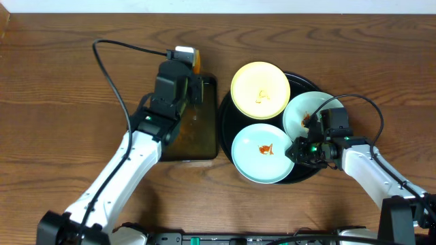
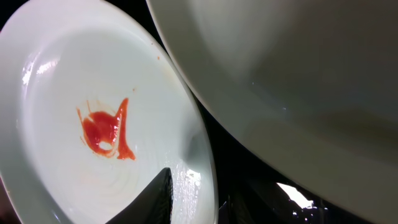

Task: Clean dirty plates on tray and stack at the side
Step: 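Lift the sponge with left gripper and carry it toward the plates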

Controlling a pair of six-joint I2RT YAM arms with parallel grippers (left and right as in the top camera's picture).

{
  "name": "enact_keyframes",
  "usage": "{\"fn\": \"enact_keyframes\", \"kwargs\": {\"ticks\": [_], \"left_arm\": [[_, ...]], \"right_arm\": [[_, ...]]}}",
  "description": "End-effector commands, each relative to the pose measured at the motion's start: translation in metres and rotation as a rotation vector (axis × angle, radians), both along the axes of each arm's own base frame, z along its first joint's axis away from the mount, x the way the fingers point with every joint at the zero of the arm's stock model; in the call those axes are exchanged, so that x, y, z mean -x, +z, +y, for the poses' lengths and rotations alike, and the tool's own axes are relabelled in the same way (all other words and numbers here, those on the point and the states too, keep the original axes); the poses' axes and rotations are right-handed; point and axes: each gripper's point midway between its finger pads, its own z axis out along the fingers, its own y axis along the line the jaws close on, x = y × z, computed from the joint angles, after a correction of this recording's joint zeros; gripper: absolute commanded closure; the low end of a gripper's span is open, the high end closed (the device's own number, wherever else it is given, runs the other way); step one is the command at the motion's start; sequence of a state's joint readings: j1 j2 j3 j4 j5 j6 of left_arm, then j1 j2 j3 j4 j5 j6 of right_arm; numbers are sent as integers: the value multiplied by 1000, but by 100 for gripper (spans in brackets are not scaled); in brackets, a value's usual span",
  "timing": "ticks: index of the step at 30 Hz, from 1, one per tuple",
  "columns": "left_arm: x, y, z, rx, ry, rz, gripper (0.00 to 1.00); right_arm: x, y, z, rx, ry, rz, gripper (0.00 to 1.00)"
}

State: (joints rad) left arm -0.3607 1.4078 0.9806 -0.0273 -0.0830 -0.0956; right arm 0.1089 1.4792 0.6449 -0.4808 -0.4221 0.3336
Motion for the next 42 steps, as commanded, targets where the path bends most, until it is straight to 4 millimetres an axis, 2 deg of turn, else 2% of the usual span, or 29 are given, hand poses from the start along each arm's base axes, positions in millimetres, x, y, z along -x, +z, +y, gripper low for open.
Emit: {"fn": "enact_keyframes", "kwargs": {"ticks": [1,5,9,16,19,22,23,26,34,42], "left_arm": [[-1,13,5,-15,11,-39,92],[4,0,7,-24,16,16,93],[13,-36,8,7,55,155,92],[31,-108,-5,60,52,416,93],[36,-125,-3,73,86,477,92],[39,-128,-3,72,91,492,92],[39,-128,-4,79,83,496,93],[43,-128,-14,117,40,516,93],[51,-124,-39,206,-78,553,93],[52,-92,-73,323,-254,487,92]], "right_arm": [[2,-2,3,-2,-1,12,73],[2,-2,3,-2,-1,12,70],[2,-3,2,4,-3,12,69],[3,-3,3,5,1,14,71],[3,-3,3,6,3,14,76],[5,-3,3,6,3,19,86],[5,-3,3,6,3,21,91],[5,-4,2,10,2,21,98],[2,-7,-5,56,-10,11,99],[-5,-5,-6,59,-13,-19,99]]}}
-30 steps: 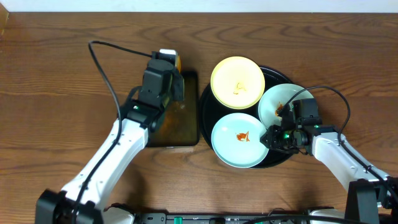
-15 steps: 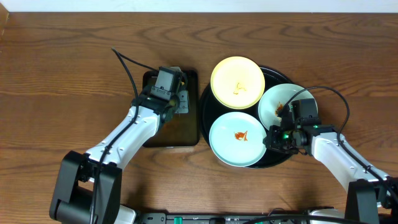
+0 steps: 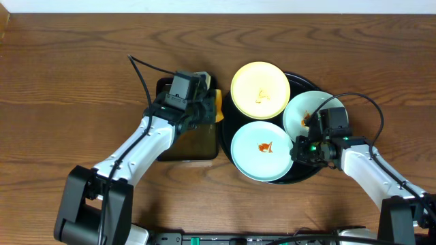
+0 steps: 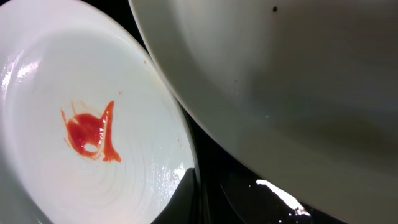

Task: Clean dirty plates on tray and stack at the side
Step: 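Lift the sponge with left gripper and carry it toward the plates, then scrub the front pale green plate with the sponge in left gripper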

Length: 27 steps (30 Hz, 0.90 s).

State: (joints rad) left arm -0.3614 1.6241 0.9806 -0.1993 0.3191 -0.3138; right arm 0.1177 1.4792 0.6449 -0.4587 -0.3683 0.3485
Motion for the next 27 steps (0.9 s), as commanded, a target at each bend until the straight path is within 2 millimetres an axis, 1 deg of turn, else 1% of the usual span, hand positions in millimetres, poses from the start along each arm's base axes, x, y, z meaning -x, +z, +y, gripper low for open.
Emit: {"fn": "enact_keyframes", "kwargs": {"ticks": [1,4,10,13,17,22,25,27], "left_arm": [[6,26,-21,95,-90,-45,92],[14,32,-41,146,-157,-46,93],[40,45,-98,221,-279,-72,93],[51,46,-122,241,-287,-66,92],[65,29,-140,205,-262,-31,92],[92,4,-163,206,-268,82,93],[103,-14,-169,194,-256,146,93],[106,-26,-171,191,-231,188,93]], "right_arm": [[0,-3,0,13,6,-1,99],[-3,-2,1,10,6,-16,99],[-4,0,6,-8,20,-26,99],[-3,0,9,-6,33,-27,99],[-3,0,10,-3,35,-28,99],[-2,-1,10,-2,36,-24,99],[-2,-1,10,-2,36,-23,99],[0,-1,10,-1,35,-17,99]]}}
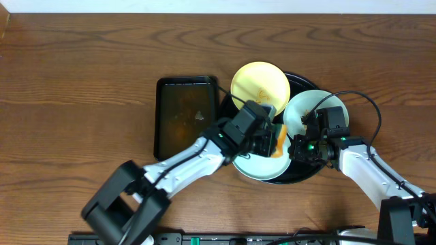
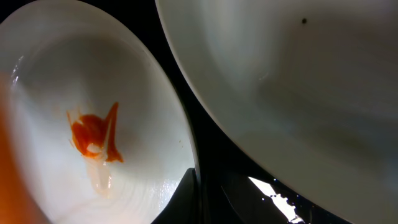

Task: Clean dirty plates on tray and stack at the side
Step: 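Scrub the front pale green plate with the sponge in left gripper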

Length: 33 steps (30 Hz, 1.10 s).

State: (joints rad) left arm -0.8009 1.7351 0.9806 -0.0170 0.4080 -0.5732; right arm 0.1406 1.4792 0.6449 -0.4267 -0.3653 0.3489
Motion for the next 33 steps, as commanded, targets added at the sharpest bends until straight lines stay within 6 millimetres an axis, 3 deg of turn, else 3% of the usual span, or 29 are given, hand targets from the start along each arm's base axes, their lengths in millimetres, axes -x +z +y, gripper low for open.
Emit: {"fn": "enact_keyframes", "kwargs": {"ticks": [1,11,19,25,29,33], "left_arm": [[0,-17,-3,-11,72,80,93],[1,-60,3,-82,109,153,93],[-41,-65,46,-114,258,152,92],[-50,-71,76,-156,326,206,93],[-42,-57,81,-172,277,188,92],[-48,-23,86,-171,249,69,92]], "right_arm": [[5,-3,3,2,14,19,99],[6,-4,3,2,14,22,99],[7,-4,3,3,15,24,99],[8,-4,2,6,18,29,99],[9,-7,-4,43,7,34,99],[9,-10,-11,82,-4,35,99]]}}
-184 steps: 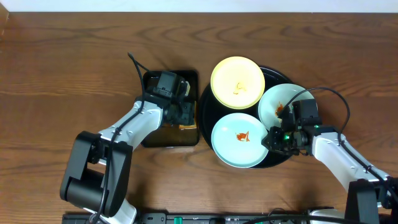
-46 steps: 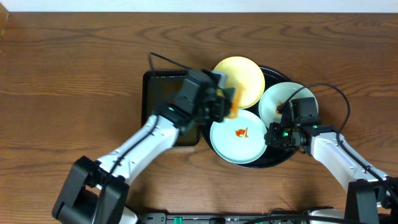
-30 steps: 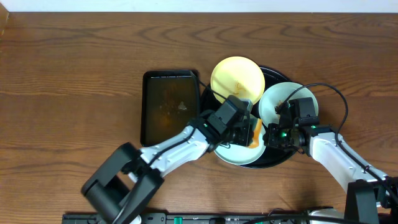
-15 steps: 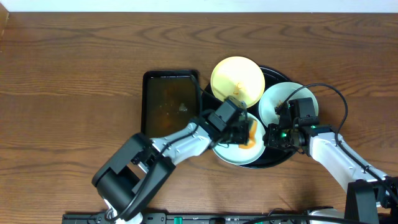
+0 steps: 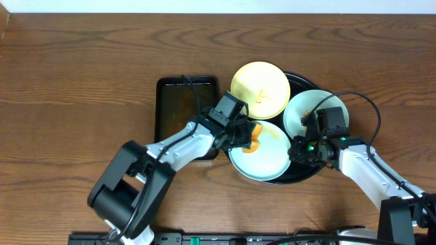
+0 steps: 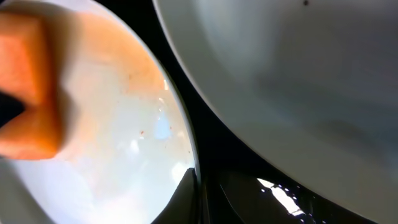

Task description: Clean dirty plates on tray and stack at the side

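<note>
Three plates sit on a round black tray (image 5: 298,178). The front pale plate (image 5: 267,162) carries a faint orange smear instead of a clear stain. My left gripper (image 5: 244,136) is shut on an orange sponge (image 5: 253,144) pressed on that plate's left part; the sponge (image 6: 25,93) also fills the left of the right wrist view. My right gripper (image 5: 298,151) is shut on the plate's right rim, one finger (image 6: 180,202) lying over the edge. The yellow plate (image 5: 260,87) and the pale green plate (image 5: 310,112) both show small stains.
A black rectangular basin (image 5: 182,112) with brownish liquid stands left of the round tray, under my left arm. The green plate's underside (image 6: 280,74) hangs close above my right gripper. Bare wooden table (image 5: 82,82) lies to the left and behind.
The sponge has moved from the right side of the front plate to its left part. The red sauce stain is gone, leaving a thin orange film. My right gripper has not moved.
My left gripper held the sponge over the far end of the basin, then at the basin's right edge, then on the stained front plate. Now the stain is wiped to a smear. My right gripper stayed clamped on that plate's rim at every moment.
</note>
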Controlling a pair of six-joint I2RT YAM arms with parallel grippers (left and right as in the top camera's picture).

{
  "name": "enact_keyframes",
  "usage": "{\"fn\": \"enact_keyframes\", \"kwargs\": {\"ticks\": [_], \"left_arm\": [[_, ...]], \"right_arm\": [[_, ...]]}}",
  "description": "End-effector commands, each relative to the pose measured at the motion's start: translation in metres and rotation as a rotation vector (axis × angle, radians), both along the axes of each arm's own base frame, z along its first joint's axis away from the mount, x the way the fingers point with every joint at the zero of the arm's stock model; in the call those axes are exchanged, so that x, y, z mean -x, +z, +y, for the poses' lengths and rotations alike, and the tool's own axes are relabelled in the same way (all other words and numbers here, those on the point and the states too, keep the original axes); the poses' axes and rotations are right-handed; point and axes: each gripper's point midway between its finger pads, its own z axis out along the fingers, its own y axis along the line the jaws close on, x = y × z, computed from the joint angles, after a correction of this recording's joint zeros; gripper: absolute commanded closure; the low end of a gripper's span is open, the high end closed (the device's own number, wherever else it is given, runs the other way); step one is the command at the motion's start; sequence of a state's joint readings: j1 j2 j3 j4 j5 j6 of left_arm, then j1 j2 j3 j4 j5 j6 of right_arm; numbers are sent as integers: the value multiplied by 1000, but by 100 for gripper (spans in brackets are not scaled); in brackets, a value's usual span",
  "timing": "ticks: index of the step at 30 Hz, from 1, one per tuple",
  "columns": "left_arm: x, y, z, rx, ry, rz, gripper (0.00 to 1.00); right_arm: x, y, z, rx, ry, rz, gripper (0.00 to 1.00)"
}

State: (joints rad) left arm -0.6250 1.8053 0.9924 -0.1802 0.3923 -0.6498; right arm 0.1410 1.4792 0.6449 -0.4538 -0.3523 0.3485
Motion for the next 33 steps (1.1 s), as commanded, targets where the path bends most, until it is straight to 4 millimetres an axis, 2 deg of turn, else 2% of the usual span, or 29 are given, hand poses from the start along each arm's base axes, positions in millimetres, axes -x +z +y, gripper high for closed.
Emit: {"fn": "enact_keyframes", "kwargs": {"ticks": [1,5,8,13,18,22,23,26,33], "left_arm": [[-19,34,20,-65,9,-175,93],[-33,71,32,-100,24,-330,93],[-38,82,42,-128,49,-373,92],[-46,72,96,-283,165,-337,92],[-56,64,149,-365,285,-278,92],[-62,62,175,-383,351,-251,92],[-62,62,178,-385,360,-248,92],[-63,62,183,-388,372,-243,92],[-62,61,184,-390,371,-239,92]], "right_arm": [[3,-7,-8,66,-1,8,99],[-2,-6,-7,62,-2,-11,99],[-2,-5,-7,61,-1,-13,98],[6,-7,-7,59,2,24,84],[15,-9,-7,65,7,57,82],[16,-9,-2,57,26,56,87],[17,-9,0,57,33,56,88],[16,-8,5,56,51,45,99],[0,-2,7,56,51,-24,99]]}}
